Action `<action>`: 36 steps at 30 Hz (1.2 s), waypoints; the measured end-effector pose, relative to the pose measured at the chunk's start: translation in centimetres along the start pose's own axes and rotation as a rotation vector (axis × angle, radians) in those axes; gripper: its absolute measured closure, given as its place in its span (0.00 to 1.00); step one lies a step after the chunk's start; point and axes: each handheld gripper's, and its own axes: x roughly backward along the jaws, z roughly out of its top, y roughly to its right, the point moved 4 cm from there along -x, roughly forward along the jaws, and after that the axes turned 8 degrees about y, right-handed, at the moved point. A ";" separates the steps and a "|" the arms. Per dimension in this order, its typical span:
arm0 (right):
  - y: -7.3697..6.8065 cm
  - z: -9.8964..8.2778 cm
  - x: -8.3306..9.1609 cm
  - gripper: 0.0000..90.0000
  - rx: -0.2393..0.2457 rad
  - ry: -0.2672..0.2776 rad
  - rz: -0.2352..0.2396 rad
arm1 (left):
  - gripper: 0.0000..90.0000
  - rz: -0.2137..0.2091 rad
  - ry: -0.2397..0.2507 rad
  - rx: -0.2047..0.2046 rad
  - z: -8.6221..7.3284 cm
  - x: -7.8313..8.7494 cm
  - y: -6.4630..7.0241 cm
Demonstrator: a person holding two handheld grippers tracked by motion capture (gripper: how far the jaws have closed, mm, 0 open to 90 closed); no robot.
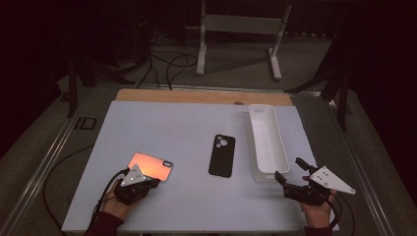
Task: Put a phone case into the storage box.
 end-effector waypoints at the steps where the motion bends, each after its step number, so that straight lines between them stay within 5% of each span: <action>1: 0.0 0.0 0.0 0.11 0.000 0.000 -0.001 | 1.00 -0.002 -0.007 -0.003 0.0 -0.1 0.1; 9: 0.0 -0.1 -0.1 0.11 -0.006 0.001 -0.003 | 1.00 0.016 -0.060 -0.044 0.5 -1.6 0.0; 16: 0.0 -0.1 -0.1 0.11 -0.003 -0.001 -0.005 | 1.00 0.089 -0.083 -0.056 1.9 -3.5 -1.1; 28: 0.3 -0.1 0.1 0.11 -0.011 0.004 -0.014 | 1.00 0.198 -0.071 0.050 3.5 -6.1 -4.8; 36: 0.3 -0.1 0.1 0.11 -0.011 0.004 -0.012 | 1.00 0.207 -0.064 0.066 3.5 -6.1 -4.8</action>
